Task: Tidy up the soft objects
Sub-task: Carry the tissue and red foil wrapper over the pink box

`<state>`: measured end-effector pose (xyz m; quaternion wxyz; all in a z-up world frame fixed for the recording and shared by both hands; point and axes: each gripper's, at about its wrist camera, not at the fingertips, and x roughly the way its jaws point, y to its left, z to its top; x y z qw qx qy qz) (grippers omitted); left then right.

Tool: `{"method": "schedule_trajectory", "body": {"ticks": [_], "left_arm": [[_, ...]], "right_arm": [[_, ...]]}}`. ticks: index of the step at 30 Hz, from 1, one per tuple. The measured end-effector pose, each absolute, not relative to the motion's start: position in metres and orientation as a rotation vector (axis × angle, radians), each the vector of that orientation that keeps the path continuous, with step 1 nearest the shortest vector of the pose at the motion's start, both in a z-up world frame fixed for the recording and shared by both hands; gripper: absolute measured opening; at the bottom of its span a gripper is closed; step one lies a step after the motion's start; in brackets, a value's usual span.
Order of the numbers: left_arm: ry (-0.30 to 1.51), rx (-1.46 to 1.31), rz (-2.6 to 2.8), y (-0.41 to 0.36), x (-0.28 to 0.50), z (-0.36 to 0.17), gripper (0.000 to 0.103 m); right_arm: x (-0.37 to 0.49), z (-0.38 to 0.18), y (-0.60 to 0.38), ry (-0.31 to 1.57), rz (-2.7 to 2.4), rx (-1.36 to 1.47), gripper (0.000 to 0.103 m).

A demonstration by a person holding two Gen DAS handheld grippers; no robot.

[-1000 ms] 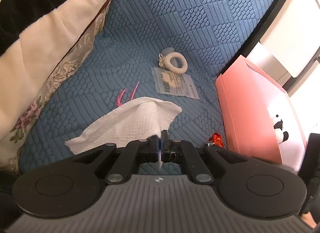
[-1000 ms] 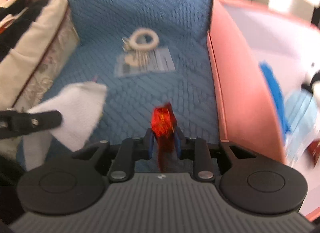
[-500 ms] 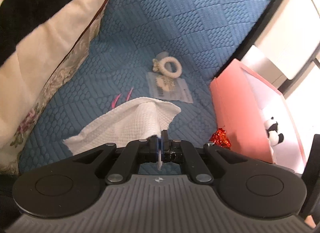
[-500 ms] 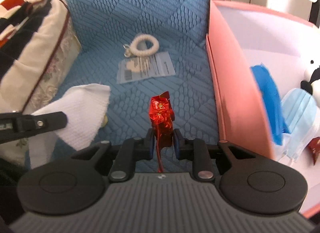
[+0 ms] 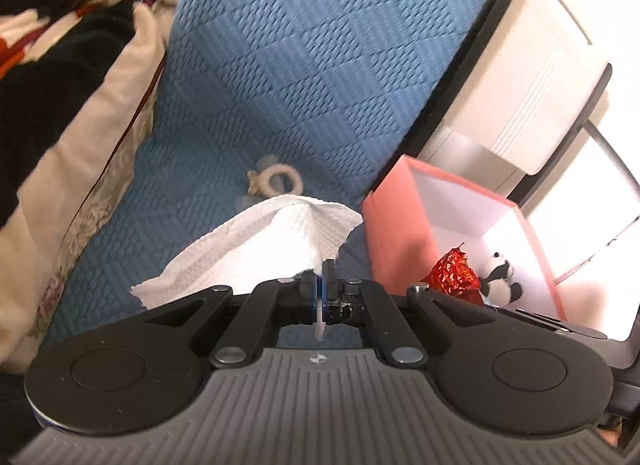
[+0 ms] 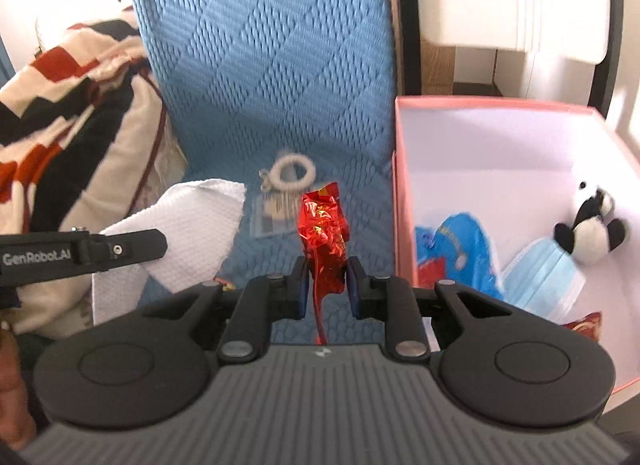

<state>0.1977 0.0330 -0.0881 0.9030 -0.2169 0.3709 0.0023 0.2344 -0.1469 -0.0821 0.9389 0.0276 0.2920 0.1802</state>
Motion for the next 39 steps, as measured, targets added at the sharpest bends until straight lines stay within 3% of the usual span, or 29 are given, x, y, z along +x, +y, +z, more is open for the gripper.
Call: {"method": "schedule_trajectory", "body": {"ticks": [25, 39], "left_arm": [[0.652, -0.394, -0.094, -0.091, 0.225, 0.015, 0.003], [0.726, -0.339, -0.152, -0.181, 0.261, -0.031, 0.003]], "right_arm": [[0.209, 0.031, -0.266, 0.447, 0.349, 0.067, 0.024], [0.236, -0.016, -0.348, 0.509, 0.238, 0.078, 0.024]]}}
